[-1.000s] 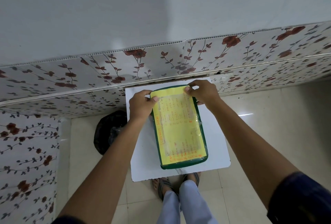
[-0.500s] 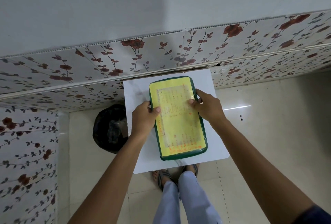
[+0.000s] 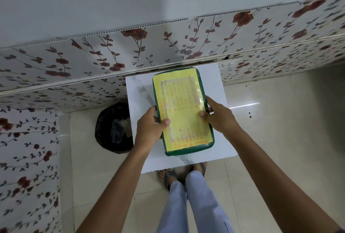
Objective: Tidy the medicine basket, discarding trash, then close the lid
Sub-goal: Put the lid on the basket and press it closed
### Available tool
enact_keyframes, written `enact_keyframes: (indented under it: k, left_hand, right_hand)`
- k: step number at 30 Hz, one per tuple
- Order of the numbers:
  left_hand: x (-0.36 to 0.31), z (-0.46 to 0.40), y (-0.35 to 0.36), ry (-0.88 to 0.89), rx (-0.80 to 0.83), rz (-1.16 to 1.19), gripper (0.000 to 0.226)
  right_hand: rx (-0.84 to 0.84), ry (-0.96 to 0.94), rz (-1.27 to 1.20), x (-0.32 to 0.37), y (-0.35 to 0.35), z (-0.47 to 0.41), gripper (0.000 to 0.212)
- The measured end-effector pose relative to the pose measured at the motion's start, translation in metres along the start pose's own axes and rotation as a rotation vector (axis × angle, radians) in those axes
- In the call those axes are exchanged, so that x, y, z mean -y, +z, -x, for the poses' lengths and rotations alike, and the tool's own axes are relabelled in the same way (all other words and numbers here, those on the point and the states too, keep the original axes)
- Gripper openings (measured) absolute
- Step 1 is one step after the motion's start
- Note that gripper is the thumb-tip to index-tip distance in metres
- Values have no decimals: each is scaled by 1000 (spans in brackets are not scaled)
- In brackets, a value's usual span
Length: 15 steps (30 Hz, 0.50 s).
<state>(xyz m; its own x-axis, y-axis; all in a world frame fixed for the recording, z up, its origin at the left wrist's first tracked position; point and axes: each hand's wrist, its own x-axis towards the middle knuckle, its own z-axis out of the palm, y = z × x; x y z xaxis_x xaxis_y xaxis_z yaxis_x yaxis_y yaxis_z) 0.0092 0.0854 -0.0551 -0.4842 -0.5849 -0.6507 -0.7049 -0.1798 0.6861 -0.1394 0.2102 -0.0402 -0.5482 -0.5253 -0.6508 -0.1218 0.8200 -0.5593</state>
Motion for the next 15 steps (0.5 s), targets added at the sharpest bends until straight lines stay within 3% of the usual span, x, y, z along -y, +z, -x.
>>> enact_keyframes:
  k: [6, 9, 15]
  left_hand:
    - [4, 2, 5, 117, -69, -62, 34]
    - [1, 6, 1, 40, -30, 0, 43]
    - [13, 19, -3, -106, 162, 9, 73]
  right_hand:
    - [-54, -24, 8, -3, 3, -4, 40]
    - [-24, -40, 14, -4, 2, 3, 41]
    - [136, 24, 100, -21, 8, 33, 70]
